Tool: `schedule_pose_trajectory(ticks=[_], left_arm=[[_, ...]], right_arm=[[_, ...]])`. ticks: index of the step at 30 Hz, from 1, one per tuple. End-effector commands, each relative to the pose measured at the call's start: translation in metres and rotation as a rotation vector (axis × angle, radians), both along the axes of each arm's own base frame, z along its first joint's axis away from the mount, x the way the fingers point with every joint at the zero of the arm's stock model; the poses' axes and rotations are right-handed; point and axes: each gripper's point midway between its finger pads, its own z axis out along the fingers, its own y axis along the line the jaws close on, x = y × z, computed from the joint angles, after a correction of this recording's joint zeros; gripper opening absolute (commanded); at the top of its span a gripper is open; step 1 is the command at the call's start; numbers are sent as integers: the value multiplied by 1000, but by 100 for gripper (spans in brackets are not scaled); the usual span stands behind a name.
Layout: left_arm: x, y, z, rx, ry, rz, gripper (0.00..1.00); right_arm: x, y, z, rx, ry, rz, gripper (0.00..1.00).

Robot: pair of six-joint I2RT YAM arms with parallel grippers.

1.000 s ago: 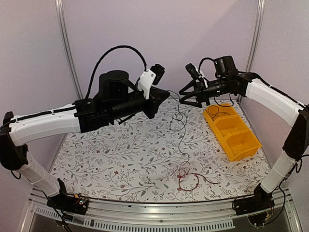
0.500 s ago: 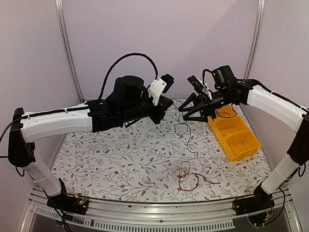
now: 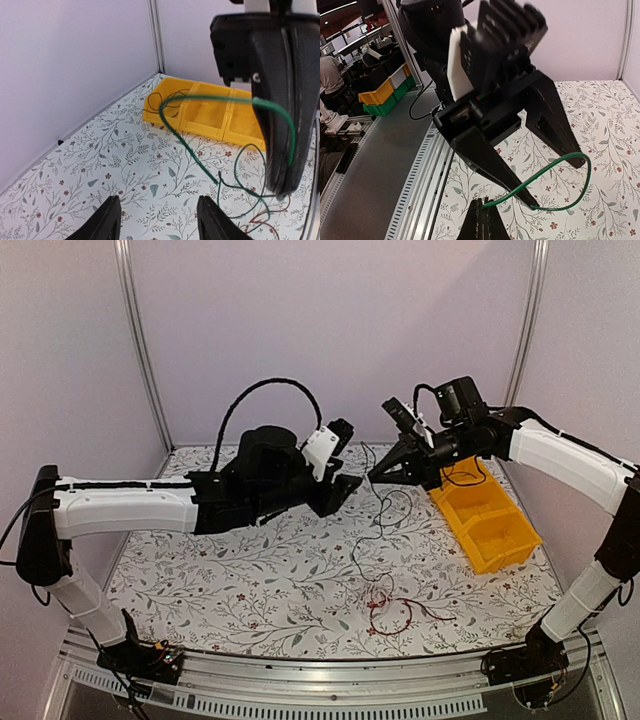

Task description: Untangle the cables

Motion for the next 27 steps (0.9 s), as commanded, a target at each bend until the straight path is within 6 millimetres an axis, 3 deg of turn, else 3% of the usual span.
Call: schedule_pose_trajectory(ticks=[1,9,13,16,20,27], left_arm=[[-12,7,-23,-52,36,-17,54],[-26,1,-40,-153,115,-64,53],[-55,0,-25,-272,109,-170,52],[-73,-12,-23,-301,146,-280,54],[-71,-32,-33,-291,199,-288,62],[-46,-65,-62,-248,282,-212,58]], right_arm=[[-2,-2,6,9,-20,-13,0],[5,-2,-1,-13,-41,-51,0],[15,-2,-8,-42,-66,-110,0],[22,-2,-13,-57,-68,-140,0],[25,-2,-17,-67,-62,-158,0],[29,-3,-16,-75,-81,-187,0]])
